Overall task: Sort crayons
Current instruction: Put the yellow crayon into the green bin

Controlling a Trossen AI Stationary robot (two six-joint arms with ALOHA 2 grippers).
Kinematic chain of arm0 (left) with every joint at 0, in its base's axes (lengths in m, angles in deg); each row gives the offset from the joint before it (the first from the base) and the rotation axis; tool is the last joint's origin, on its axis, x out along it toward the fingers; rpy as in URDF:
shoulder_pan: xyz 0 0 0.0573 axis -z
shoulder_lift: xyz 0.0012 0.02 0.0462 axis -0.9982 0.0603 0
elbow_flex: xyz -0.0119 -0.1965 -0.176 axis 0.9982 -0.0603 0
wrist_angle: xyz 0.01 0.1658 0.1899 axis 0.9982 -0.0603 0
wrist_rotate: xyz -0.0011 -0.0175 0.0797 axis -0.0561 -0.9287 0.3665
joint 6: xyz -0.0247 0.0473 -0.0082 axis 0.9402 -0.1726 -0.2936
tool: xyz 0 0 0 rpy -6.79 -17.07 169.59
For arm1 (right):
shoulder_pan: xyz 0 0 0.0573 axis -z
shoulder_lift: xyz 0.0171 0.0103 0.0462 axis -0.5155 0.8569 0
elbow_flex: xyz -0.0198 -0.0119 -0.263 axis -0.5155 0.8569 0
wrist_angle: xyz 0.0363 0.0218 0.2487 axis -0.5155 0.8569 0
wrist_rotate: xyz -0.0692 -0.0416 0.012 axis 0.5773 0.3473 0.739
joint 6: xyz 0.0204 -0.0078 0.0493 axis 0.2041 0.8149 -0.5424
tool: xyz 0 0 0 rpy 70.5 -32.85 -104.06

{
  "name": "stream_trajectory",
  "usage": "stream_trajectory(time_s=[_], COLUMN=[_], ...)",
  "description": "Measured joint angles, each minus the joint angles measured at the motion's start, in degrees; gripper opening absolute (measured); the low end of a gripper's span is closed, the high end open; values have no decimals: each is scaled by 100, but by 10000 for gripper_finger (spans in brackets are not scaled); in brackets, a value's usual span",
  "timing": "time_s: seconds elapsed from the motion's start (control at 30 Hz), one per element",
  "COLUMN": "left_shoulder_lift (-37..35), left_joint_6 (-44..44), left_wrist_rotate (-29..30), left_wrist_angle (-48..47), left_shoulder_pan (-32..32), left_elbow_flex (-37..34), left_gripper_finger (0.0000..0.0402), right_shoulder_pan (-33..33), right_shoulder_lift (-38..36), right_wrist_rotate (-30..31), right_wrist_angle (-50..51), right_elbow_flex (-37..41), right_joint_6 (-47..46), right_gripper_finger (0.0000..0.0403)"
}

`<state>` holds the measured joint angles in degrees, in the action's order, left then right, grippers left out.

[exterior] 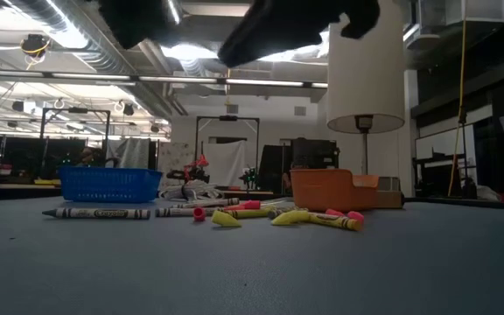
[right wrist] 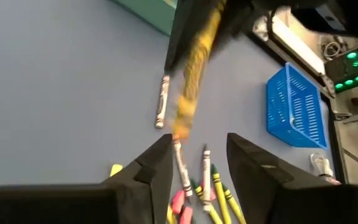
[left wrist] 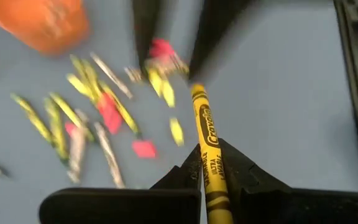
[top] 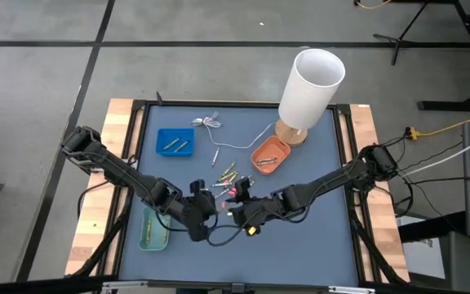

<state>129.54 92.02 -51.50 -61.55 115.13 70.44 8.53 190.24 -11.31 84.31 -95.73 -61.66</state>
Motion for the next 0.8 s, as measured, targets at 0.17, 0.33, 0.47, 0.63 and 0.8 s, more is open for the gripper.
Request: stream_trajectory(time_s=[0.17, 0.33, 0.47, 0.63, 0.8], left_shoulder_lift=[-2, -2, -2, -2, -2], left_joint_6=[281, 705, 773, 923, 1326], left_wrist_rotate=[-1501, -2885, -3744, -4009, -3738], left_wrist_angle=[-955, -2149, -2992, -3900, -4257], left_shoulder_pan=[8, 116, 258, 479, 692], left_elbow_flex=[0, 0, 0, 0, 0], left_gripper_finger=[8, 8, 8, 8, 10], right_shoulder_pan=[11, 7, 7, 7, 4], right_shoulder_lift=[0, 0, 0, 0, 0], right_wrist_rotate=[-55, -66, -68, -68, -68], right_wrist_angle=[410, 697, 804, 804, 801], right_elbow_flex=[0, 0, 0, 0, 0], right_joint_6=[-12, -278, -467, -481, -481], right_gripper_finger=[149, 149, 150, 150, 150])
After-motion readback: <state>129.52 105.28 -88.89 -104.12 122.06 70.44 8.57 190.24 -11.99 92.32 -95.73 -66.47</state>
